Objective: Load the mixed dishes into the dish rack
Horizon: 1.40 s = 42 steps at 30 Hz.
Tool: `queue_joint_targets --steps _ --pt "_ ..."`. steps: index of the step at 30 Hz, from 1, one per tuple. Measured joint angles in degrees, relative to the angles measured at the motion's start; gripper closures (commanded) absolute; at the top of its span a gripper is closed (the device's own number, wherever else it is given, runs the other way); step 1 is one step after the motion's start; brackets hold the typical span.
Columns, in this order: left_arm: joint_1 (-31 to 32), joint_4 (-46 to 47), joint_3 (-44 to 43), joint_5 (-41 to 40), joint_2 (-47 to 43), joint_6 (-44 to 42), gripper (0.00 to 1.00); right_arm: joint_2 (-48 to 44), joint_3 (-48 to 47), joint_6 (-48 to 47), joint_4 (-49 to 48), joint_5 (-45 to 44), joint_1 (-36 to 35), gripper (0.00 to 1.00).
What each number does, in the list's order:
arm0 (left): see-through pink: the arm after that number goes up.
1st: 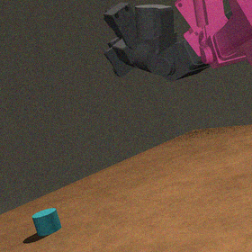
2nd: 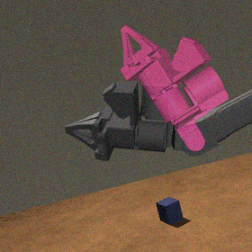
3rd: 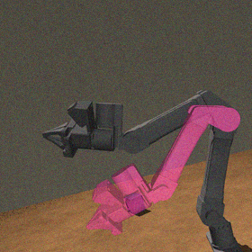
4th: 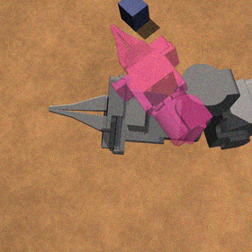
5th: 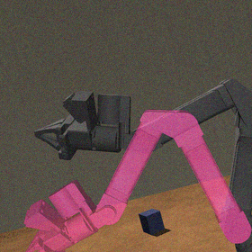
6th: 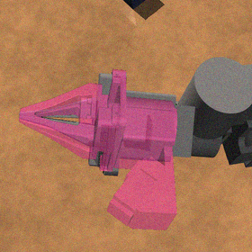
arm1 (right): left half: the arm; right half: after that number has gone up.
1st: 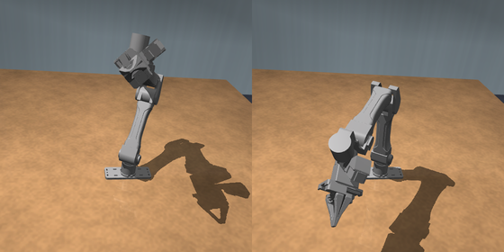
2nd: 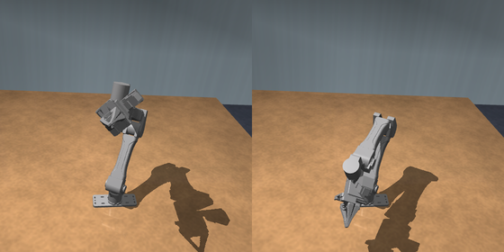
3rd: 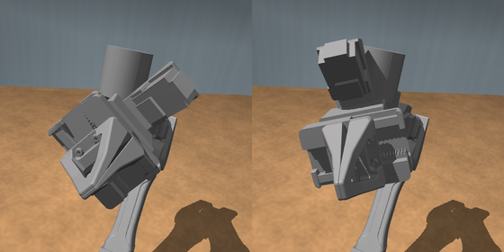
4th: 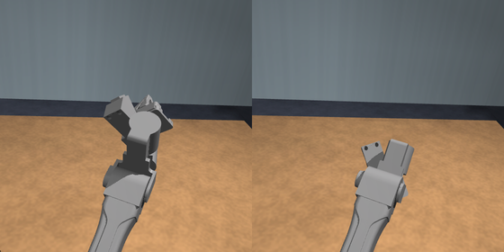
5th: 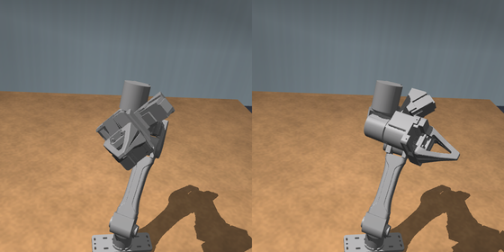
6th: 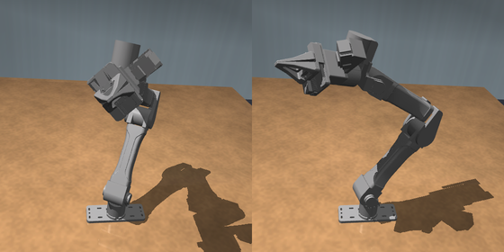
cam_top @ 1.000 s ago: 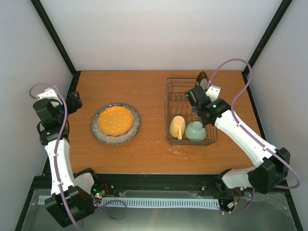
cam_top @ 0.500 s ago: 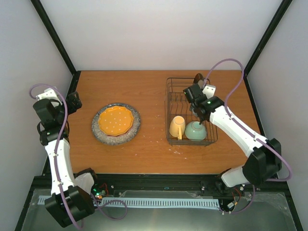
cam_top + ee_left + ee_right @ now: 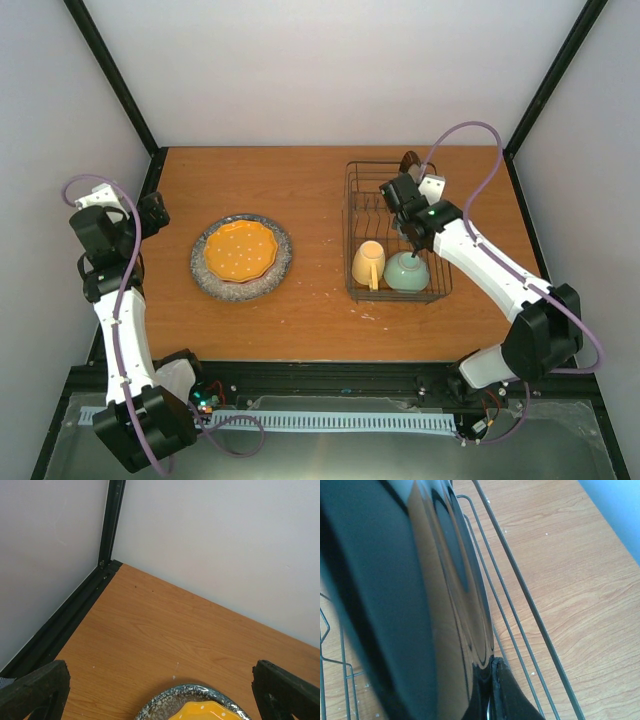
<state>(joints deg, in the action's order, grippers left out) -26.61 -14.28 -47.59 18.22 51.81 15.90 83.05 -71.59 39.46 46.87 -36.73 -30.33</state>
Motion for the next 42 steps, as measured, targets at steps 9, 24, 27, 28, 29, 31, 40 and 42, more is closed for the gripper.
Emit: queue_joint_targets --steps 9,24,27,28,29,31,40,42 --pt "0.0 0.0 0.0 0.0 0.2 0.0 0.0 -2.2 0.4 -0.4 -0.7 -0.3 2.6 0.97" --pt "0.0 0.0 0.0 -0.3 0.2 -0.1 0.0 0.1 0.7 -2.2 -0.4 2.3 3.8 0.97" --pt "0.0 0.0 0.0 -0.5 0.2 -0.3 0.0 1.5 0.7 -2.9 -0.7 2.7 3.8 0.97" --pt "0.0 0.0 0.0 -0.5 0.2 -0.4 0.0 2.0 0.7 -3.2 -1.0 2.8 3.7 0.97" --pt "0.0 0.0 0.1 -0.6 0.2 -0.4 0.0 2.6 0.7 -3.3 -1.4 2.8 3.6 0.97" --pt "0.0 0.0 0.1 -0.7 0.2 -0.5 0.0 4.0 0.7 -3.3 -2.3 2.6 3.6 0.97" --pt "0.0 0.0 0.1 -0.9 0.2 -0.5 0.0 7.3 0.8 -3.3 -6.9 0.9 3.6 0.97" --pt "0.0 0.0 0.1 -1.0 0.2 -0.5 0.0 8.5 0.5 -3.4 -7.9 0.6 3.6 0.97"
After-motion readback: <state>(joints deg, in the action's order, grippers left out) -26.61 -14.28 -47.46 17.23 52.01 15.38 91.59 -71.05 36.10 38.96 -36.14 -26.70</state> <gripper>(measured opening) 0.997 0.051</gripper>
